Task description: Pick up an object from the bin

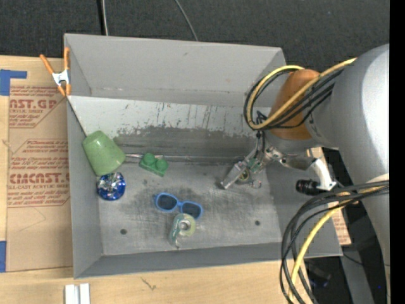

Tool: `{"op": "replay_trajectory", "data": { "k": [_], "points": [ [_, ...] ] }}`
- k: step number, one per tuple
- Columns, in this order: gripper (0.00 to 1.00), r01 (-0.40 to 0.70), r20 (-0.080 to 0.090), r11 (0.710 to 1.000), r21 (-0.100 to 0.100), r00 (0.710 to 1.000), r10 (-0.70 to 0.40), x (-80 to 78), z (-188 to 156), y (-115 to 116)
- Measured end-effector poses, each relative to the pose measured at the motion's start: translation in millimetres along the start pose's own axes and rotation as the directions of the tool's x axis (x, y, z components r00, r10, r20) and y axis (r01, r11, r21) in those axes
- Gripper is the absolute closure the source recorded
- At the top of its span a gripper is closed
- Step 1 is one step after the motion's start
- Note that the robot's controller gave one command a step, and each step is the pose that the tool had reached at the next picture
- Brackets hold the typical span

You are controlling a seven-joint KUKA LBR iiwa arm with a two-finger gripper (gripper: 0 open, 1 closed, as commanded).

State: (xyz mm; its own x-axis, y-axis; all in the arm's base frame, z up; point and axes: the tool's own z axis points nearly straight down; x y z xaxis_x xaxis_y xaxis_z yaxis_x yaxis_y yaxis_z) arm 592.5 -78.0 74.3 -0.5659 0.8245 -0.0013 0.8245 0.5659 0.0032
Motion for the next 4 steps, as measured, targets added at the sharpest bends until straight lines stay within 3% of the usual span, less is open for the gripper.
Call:
{"op": "replay_trajectory", "data": {
  "k": [1, 2, 4],
  "points": [
    [0.00, 0.002, 0.000, 1.000, 0.002, 1.000, -0.002, 0.0, -1.4, 0.8],
    [1.00, 0.001, 0.007, 1.000, -0.002, 1.000, -0.001, -2.3, -3.5, 1.7],
    [1.00, 0.003, 0.000, 1.000, 0.004, 1.000, -0.003, -2.1, -24.3, 2.2]
  ]
}}
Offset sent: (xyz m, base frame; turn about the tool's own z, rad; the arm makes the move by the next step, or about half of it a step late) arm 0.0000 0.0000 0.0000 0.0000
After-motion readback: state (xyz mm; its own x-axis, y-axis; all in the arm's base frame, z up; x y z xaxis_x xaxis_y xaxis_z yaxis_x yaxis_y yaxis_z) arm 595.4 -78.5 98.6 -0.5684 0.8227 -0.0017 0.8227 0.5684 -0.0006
